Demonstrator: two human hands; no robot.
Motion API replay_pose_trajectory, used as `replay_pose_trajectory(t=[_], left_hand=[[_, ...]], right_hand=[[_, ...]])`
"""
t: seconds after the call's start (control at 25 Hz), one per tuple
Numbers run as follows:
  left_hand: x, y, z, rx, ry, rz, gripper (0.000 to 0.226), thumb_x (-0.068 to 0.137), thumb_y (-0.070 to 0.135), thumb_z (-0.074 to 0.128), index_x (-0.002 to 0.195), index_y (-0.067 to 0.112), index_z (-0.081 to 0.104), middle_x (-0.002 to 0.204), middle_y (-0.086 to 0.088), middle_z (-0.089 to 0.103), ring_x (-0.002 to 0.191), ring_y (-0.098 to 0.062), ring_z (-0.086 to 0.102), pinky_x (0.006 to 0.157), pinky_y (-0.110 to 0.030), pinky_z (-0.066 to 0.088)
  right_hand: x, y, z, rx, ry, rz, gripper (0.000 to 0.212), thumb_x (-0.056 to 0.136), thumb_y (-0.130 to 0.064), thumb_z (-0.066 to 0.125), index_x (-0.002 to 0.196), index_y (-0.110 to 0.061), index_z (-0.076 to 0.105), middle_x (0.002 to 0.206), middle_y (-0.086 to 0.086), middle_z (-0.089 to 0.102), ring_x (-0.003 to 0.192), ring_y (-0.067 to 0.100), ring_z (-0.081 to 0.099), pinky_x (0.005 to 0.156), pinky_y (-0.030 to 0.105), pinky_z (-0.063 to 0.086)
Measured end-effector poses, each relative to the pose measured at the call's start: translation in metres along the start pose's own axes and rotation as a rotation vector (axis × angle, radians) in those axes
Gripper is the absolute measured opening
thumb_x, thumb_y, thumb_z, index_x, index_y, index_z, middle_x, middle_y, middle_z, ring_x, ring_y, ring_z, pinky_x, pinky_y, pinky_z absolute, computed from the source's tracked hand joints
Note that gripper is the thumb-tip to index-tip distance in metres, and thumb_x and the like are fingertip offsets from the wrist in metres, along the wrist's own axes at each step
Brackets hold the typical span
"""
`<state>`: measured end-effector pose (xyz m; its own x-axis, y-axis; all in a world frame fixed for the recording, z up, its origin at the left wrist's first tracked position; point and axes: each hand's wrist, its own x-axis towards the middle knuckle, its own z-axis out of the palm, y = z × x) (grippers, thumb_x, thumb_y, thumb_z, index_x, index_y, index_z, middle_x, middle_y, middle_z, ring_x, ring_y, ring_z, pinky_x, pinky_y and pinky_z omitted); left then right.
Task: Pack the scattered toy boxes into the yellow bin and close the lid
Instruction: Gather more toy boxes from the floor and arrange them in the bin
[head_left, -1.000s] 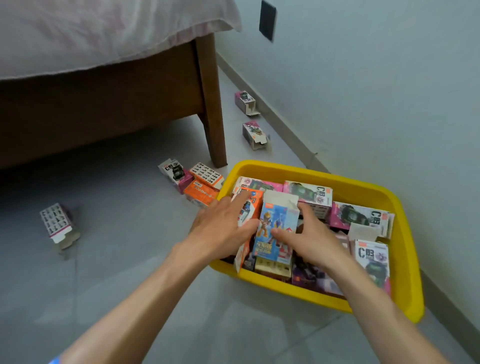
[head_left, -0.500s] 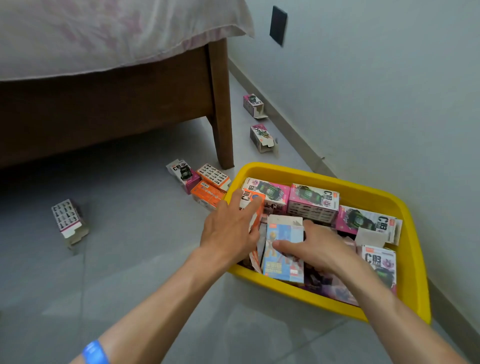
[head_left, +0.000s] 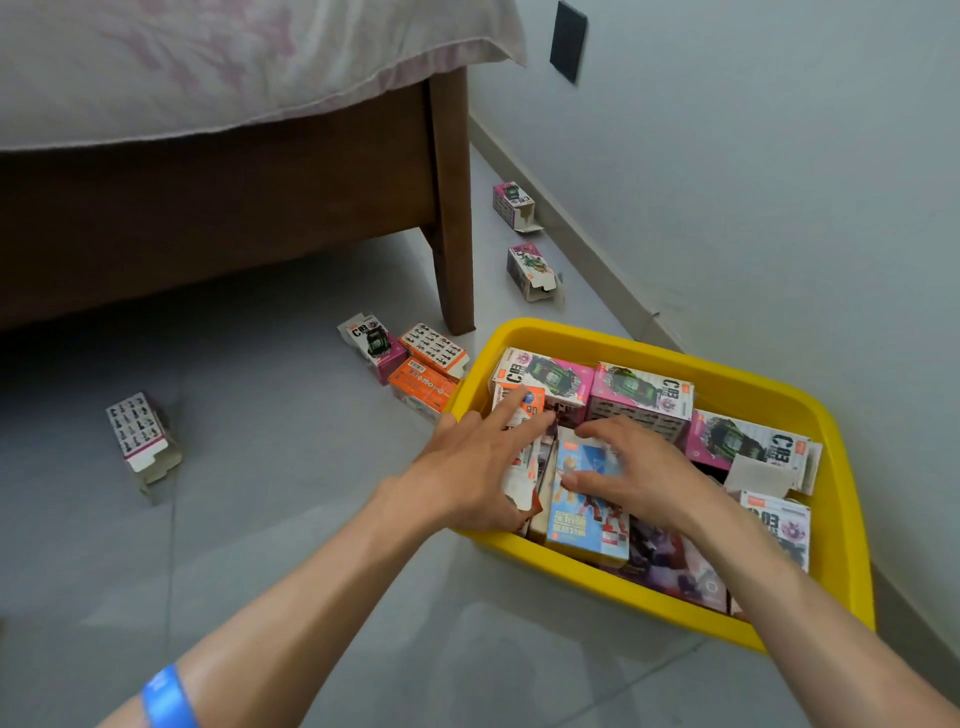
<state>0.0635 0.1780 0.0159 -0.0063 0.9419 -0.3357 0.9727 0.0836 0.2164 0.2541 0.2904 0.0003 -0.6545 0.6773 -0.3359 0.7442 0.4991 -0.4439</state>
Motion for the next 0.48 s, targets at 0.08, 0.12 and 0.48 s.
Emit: replay_pose_trajectory(t=[0.08, 0.12, 0.48], left_hand=[[-0.002, -0.008, -0.003, 0.012, 0.013, 0.04, 0.102, 0.078, 0.052, 0.074, 0.154, 0.047, 0.007, 0.165, 0.012, -0.011, 0.146, -0.029, 0.021, 0.114, -0.051, 0.026], [-0.001, -0.014, -0.008, 0.029, -0.016, 0.051, 0.101, 0.078, 0.049, 0.077, 0.154, 0.048, 0.01, 0.165, 0.012, -0.009, 0.146, -0.03, 0.022, 0.113, -0.05, 0.028], [0.005, -0.014, -0.01, 0.02, 0.005, 0.083, 0.094, 0.076, 0.056, 0.069, 0.15, 0.048, 0.012, 0.165, 0.008, -0.008, 0.144, -0.028, 0.024, 0.113, -0.051, 0.021]], right_hand=[[-0.001, -0.001, 0.003, 0.034, 0.093, 0.003, 0.067, 0.078, -0.066, 0.069, 0.133, -0.031, 0.054, 0.135, -0.007, 0.055, 0.116, 0.013, 0.053, 0.087, 0.031, 0.045], [-0.002, -0.002, 0.008, 0.018, 0.147, -0.01, 0.065, 0.077, -0.067, 0.069, 0.13, -0.03, 0.057, 0.129, -0.006, 0.059, 0.111, 0.013, 0.055, 0.079, 0.027, 0.043], [-0.014, 0.002, 0.019, 0.174, 0.043, -0.084, 0.09, 0.07, -0.059, 0.079, 0.147, -0.036, 0.038, 0.142, -0.013, 0.044, 0.124, 0.009, 0.045, 0.099, 0.03, 0.041]])
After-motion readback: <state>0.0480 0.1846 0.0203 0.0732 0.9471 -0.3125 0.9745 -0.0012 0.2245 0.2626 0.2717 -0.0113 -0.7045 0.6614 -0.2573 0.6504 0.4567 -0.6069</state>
